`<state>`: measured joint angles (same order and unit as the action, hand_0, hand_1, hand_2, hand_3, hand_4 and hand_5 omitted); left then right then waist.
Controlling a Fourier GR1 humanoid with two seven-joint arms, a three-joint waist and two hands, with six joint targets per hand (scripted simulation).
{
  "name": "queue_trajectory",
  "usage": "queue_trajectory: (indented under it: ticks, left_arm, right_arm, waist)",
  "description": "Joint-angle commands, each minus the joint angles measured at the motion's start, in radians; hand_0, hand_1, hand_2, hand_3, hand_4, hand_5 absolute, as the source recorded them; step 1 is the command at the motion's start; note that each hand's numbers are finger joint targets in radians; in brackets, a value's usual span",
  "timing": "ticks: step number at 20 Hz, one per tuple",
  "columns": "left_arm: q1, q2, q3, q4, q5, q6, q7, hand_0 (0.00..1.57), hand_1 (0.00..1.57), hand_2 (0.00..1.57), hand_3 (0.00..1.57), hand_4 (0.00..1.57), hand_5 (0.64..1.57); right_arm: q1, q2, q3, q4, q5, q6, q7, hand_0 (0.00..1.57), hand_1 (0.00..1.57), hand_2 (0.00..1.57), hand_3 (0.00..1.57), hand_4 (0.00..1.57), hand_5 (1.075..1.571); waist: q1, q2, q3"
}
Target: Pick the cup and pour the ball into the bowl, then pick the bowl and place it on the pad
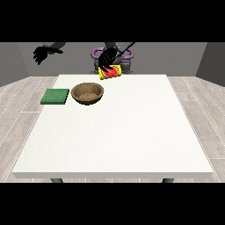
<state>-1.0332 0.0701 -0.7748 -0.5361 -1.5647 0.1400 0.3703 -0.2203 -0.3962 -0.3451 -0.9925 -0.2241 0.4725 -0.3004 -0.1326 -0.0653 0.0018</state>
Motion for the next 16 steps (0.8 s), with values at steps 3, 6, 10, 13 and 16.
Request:
queue_trajectory:
  ticks: [3, 6, 10, 13, 16]
  left_arm:
    - [0.008, -0.021, -0.048, -0.007, -0.113, -0.074, -0.024, 1.45, 1.45, 1.57, 1.57, 1.53, 1.131]
    - [-0.027, -0.008, -0.011, -0.006, -0.124, -0.108, -0.053, 1.45, 1.45, 1.57, 1.57, 1.53, 1.134]
    - [0.037, -0.011, 0.276, -0.139, 0.173, 0.073, 0.008, 1.50, 1.50, 1.57, 1.57, 1.57, 1.092]
    - [0.115, -0.007, 0.441, -0.203, 0.345, 0.188, 0.014, 1.30, 1.30, 1.57, 1.57, 1.57, 1.156]
    - [0.197, -0.053, 0.573, -0.279, 0.528, 0.279, -0.039, 1.02, 1.02, 1.26, 0.94, 1.39, 1.300]
  right_arm:
    - [0.019, 0.010, 0.001, -0.008, 0.009, -0.013, -0.026, 0.00, 0.00, 0.00, 0.00, 0.00, 1.571]
    - [-0.027, 0.042, 0.033, -0.040, -0.006, -0.049, 0.105, 0.00, 0.00, 0.00, 0.00, 0.00, 1.569]
    - [0.003, 0.033, -0.005, -0.001, -0.022, -0.065, 0.108, 0.00, 0.00, 0.00, 0.00, 0.10, 1.565]
    - [0.027, 0.019, -0.022, -0.006, -0.025, -0.071, 0.100, 0.00, 0.00, 0.00, 0.00, 0.10, 1.565]
    - [0.026, 0.023, -0.041, -0.012, -0.031, -0.102, 0.094, 0.00, 0.00, 0.00, 0.00, 0.22, 1.565]
  waist:
    - [0.010, 0.002, -0.0015]
    - [0.004, -0.010, -0.0020]
    - [0.093, -0.031, -0.0094]
    - [0.126, -0.019, -0.0129]
    - [0.166, -0.004, -0.0151]
